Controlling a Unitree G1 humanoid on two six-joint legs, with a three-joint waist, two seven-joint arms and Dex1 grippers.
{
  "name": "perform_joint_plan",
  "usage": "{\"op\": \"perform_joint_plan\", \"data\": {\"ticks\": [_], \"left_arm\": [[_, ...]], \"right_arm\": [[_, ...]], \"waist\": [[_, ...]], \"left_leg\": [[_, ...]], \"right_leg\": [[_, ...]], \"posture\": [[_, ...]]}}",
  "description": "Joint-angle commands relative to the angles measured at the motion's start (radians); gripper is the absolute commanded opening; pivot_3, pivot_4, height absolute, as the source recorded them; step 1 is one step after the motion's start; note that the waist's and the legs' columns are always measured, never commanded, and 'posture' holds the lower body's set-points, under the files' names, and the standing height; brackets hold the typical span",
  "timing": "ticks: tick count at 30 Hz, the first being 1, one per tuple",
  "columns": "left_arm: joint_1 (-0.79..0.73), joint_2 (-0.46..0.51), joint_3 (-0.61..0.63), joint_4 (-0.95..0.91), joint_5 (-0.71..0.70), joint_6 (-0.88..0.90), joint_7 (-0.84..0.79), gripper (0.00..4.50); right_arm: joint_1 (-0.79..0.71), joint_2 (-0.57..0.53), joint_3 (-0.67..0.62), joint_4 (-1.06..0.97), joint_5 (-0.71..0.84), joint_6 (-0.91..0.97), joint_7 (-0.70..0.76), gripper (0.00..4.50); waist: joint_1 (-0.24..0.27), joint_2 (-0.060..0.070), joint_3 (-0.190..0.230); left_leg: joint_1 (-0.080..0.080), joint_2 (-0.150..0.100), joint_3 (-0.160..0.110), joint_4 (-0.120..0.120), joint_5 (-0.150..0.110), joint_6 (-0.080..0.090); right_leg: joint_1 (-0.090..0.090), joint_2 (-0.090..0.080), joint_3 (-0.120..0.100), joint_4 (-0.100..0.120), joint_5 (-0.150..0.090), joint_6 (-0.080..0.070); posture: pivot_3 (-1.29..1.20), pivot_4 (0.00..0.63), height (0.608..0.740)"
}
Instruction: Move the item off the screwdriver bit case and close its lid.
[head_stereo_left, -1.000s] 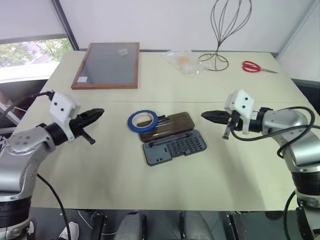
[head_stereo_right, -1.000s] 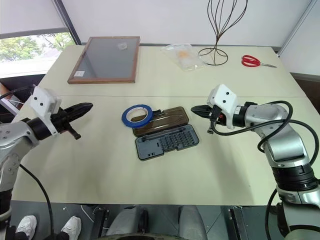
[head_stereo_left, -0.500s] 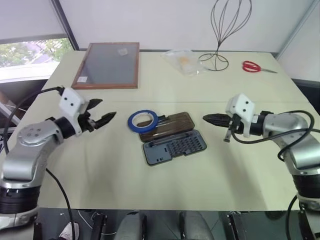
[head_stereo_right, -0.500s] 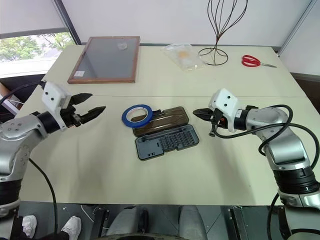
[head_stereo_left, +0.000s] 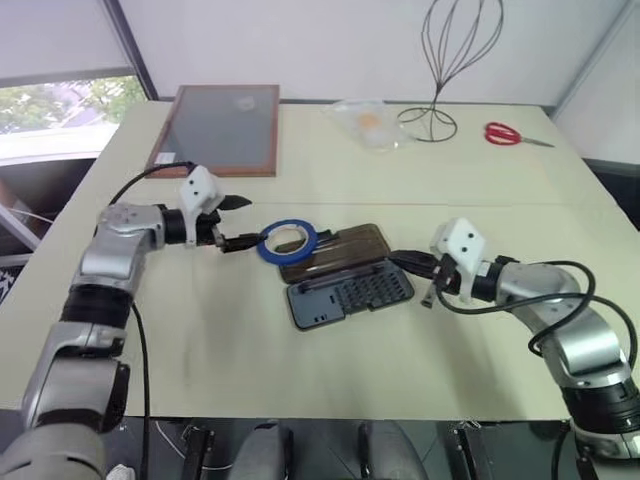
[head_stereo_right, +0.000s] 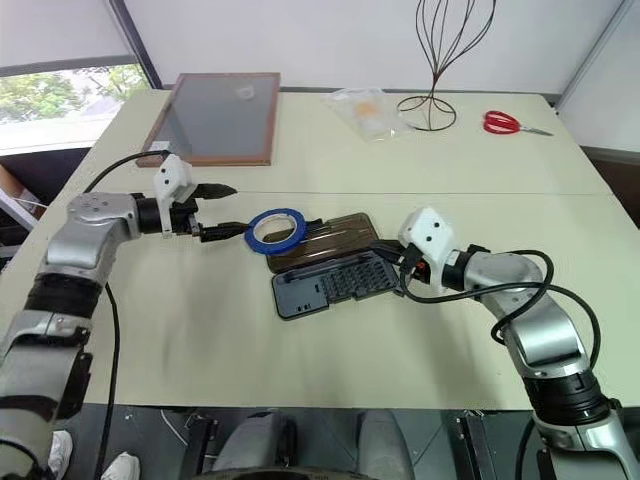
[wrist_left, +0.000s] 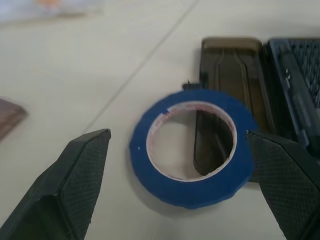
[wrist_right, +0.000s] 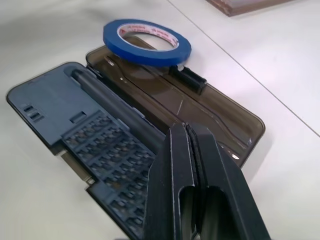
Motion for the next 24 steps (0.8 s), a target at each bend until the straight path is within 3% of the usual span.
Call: {"op": "perform_joint_plan", "data": {"ticks": [1, 10, 24], "left_arm": [[-0.059, -0.024, -0.016, 0.127, 0.049, -0.099, -0.052, 4.49], [-0.082, -0.062, 0.002, 0.171, 0.026, -0.103, -0.219, 4.49], [-0.085, -0.121, -0.054, 0.287, 0.16, -0.238, -0.15, 4.49]], "right_arm": [[0.023, 0.017, -0.024, -0.078, 0.012, 0.022, -0.044, 0.0], [0.028, 0.026, 0.003, -0.102, 0.001, 0.038, -0.078, 0.0], [-0.03, 0.029, 0.031, -0.061, -0.004, 0.028, -0.069, 0.0]], "waist": [[0.002, -0.001, 0.0], [0.003, -0.002, 0.001], [0.005, -0.002, 0.001]], "left_leg": [[0.0, 0.0, 0.0, 0.0, 0.0, 0.0], [-0.002, 0.0, -0.002, 0.001, 0.0, 0.0], [-0.002, 0.0, -0.003, 0.001, 0.0, 0.0]], "right_leg": [[0.0, 0.0, 0.0, 0.0, 0.0, 0.0], [-0.001, 0.0, -0.001, 0.001, 0.0, 0.0], [-0.001, 0.0, -0.001, 0.001, 0.0, 0.0]], "posture": [[0.0, 0.15, 0.74], [0.0, 0.15, 0.74], [0.0, 0.15, 0.74]]}}
